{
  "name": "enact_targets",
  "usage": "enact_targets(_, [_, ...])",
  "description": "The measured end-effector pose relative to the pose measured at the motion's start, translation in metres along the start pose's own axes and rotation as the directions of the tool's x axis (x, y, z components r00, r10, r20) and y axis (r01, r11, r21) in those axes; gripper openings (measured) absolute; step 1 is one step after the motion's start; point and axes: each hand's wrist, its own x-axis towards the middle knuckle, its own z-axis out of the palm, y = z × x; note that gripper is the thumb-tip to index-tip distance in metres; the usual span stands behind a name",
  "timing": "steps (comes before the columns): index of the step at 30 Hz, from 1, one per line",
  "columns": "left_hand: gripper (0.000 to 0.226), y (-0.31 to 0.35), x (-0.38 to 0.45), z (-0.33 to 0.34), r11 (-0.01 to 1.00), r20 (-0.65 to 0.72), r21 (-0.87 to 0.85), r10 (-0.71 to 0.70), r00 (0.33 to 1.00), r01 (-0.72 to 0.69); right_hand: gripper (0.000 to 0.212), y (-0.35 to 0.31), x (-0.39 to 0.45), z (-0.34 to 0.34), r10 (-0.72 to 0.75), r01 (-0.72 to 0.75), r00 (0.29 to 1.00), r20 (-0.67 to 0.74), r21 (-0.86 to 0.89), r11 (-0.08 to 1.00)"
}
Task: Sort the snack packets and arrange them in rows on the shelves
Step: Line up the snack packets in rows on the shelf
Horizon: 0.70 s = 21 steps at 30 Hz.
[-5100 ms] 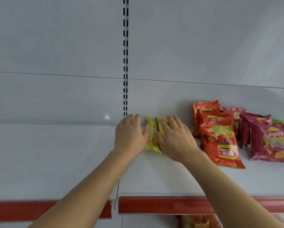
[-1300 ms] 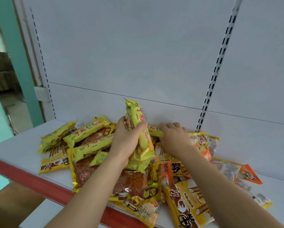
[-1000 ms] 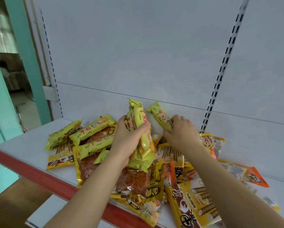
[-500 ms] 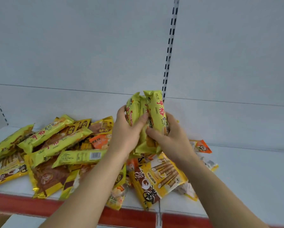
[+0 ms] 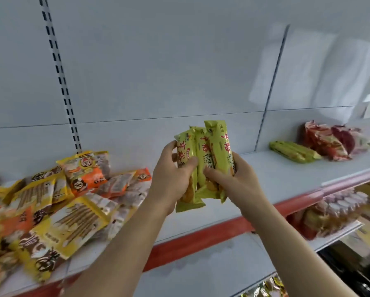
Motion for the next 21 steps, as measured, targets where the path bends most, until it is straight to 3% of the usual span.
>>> enact_targets(9, [0.05,-0.013,0.0,0.232,0.999,0.11,0.027,-0.035,0.993,0.033,0.031,0.057,0.035,-0.214,0.062,-0.072,0.992,-0.113,-0.084,0.994])
enact_targets(17, [0.054,-0.03,0.047,0.342,0.978,0.127,0.206,-0.043,0.991,0.016,0.026,0.098,0.102,-0.305,0.076,-0.095,0.99,-0.123,-0.151,0.984])
enact_targets(21, [0.058,-0.051,0.091,0.376,0.978,0.106,0.195,-0.094,0.99,0.072,0.025,0.122,0.151,-0.332,0.054,-0.09,0.987,-0.152,-0.244,0.966])
